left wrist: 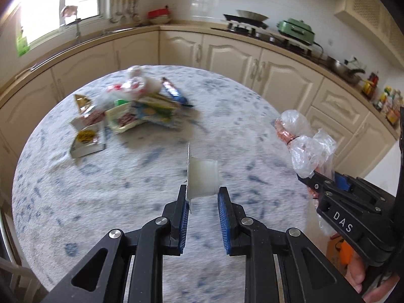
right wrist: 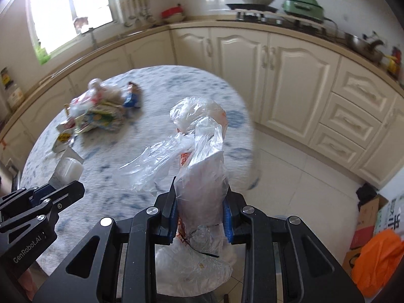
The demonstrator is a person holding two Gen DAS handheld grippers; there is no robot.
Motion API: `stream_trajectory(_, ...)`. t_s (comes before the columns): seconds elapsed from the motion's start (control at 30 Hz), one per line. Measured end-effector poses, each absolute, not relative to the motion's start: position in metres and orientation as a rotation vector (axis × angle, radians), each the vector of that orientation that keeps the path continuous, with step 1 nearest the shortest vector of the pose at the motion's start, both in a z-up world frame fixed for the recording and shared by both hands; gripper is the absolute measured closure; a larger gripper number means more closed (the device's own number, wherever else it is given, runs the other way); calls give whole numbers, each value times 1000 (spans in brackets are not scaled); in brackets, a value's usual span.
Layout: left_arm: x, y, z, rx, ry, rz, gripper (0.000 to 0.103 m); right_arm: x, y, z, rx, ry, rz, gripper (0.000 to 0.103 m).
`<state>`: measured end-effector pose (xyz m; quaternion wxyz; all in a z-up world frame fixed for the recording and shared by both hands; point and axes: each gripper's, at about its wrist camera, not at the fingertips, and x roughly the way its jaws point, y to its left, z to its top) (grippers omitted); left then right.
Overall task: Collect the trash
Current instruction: 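Carry both items to the blue bin and open both tools over it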
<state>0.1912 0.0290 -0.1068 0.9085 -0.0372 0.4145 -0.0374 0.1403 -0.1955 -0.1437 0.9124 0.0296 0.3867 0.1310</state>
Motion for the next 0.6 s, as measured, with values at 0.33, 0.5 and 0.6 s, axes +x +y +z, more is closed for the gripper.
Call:
stream_trajectory(0.33, 224, -56, -114, 32, 868, -292, 85, 131, -311, -156, 183, 819, 4, 75)
stream_trajectory(0.5, 241, -106, -127, 101, 897, -417, 85, 119, -364, -168, 237, 842, -116, 75)
stream_trajectory(0.6, 254, -133, -138, 132, 925, -475, 85, 114, -389, -178, 267, 865, -172, 75)
